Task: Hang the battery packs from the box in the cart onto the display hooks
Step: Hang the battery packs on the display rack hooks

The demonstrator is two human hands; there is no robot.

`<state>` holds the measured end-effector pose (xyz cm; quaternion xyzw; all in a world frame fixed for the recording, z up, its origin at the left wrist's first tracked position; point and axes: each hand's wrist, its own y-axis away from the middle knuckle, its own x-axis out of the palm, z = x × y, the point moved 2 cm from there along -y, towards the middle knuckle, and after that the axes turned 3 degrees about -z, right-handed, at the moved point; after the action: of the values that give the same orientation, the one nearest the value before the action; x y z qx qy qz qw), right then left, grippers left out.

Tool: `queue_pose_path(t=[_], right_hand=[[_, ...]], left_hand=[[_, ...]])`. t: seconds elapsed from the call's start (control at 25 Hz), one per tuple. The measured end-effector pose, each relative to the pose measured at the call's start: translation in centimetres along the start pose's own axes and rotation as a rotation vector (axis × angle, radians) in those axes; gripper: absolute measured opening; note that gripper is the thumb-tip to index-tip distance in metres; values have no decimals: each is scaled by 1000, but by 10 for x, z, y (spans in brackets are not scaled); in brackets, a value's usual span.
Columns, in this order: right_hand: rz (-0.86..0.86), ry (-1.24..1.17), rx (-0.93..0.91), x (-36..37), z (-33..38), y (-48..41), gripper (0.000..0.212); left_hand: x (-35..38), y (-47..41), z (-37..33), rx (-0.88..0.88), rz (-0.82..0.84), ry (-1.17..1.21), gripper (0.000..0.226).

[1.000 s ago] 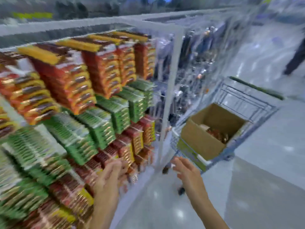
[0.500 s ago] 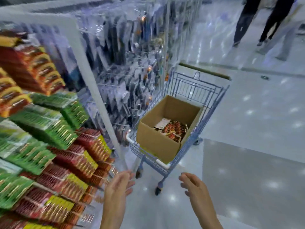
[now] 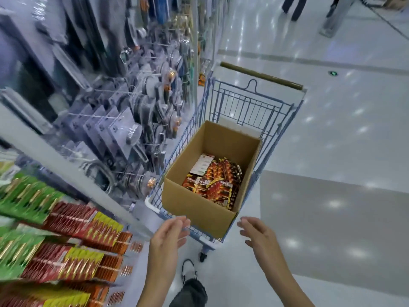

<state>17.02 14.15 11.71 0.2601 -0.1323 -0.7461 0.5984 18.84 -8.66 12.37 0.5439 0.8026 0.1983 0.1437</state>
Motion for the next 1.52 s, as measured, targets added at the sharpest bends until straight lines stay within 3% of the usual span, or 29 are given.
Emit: queue_pose_path(t=[0.4, 0.6, 0.8, 0.96, 1.04, 1.16, 1.4, 1.52], right_hand=[[-92, -51, 129, 13, 41, -105, 16], [-56, -58, 209, 8, 54, -151, 12], [-29, -101, 262, 3, 57, -179, 11], [-9, -111, 322, -4, 52, -188, 11], [2, -104, 319, -5, 52, -193, 19], [3, -75, 313, -5, 54, -198, 35], [-1, -68, 291, -6, 55, -206, 20], [24, -39, 289, -1, 58, -206, 13]], left_hand=[[85, -151, -32, -32, 95, -208, 17], [176, -267, 23, -156, 134, -555, 5], [232, -334, 118, -332, 153, -906, 14], [238, -339, 151, -431, 88, -881, 59], [238, -342, 156, -448, 75, -863, 68], [236, -344, 154, -415, 45, -868, 46], [226, -334, 149, -334, -44, -805, 8], [217, -329, 120, -270, -118, -695, 21]])
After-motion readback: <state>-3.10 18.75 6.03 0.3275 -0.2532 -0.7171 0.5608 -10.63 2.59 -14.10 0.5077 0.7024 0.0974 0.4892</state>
